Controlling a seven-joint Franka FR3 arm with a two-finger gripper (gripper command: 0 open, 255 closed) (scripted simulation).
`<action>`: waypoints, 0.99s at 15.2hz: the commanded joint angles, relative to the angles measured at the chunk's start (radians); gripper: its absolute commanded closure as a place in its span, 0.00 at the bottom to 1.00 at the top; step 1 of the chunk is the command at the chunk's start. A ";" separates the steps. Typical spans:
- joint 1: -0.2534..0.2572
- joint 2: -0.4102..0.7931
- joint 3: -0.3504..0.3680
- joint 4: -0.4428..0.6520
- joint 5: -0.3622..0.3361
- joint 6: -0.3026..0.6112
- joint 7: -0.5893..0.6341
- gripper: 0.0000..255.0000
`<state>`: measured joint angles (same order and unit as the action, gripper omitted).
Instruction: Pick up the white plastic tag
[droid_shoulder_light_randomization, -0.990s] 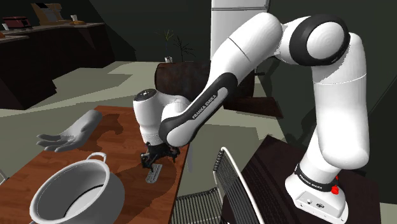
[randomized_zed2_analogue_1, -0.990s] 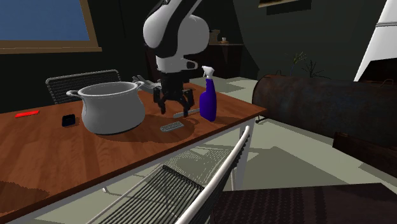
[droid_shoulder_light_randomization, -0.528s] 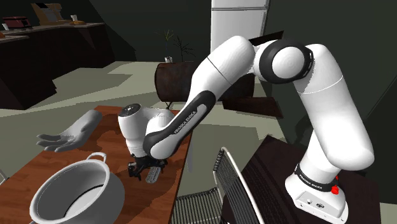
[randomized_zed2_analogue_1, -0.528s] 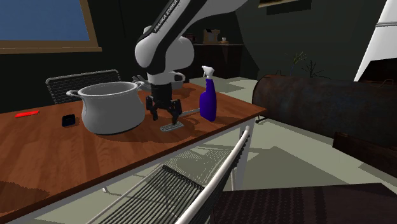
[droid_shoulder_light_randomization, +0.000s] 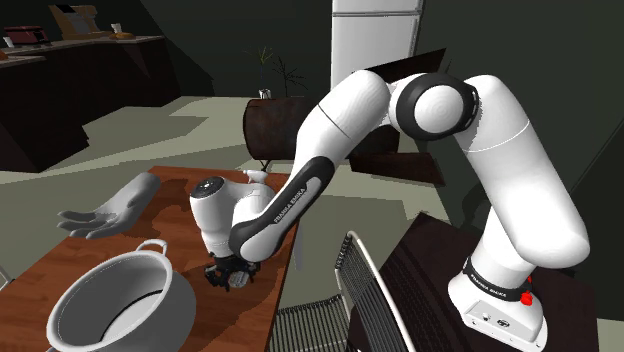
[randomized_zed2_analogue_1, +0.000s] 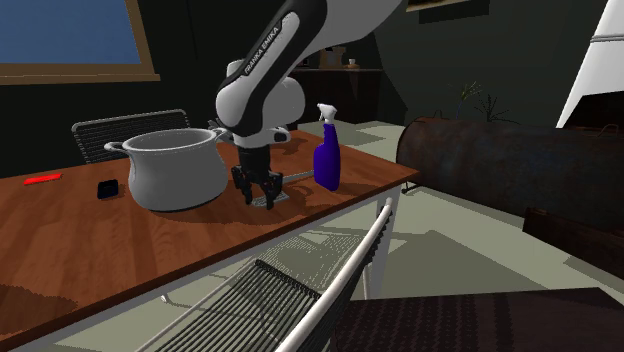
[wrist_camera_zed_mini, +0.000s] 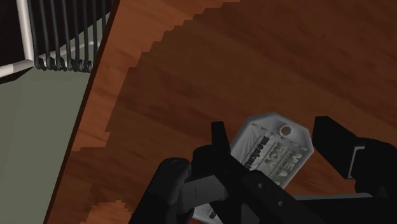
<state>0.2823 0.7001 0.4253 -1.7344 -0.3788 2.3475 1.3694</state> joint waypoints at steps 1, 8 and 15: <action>0.000 0.002 -0.001 -0.003 -0.001 0.001 0.001 1.00; -0.001 0.004 -0.002 0.000 -0.001 0.000 -0.001 1.00; -0.015 -0.050 0.021 -0.001 0.025 -0.051 -0.015 1.00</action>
<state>0.2704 0.6591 0.4427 -1.7328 -0.3580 2.3031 1.3569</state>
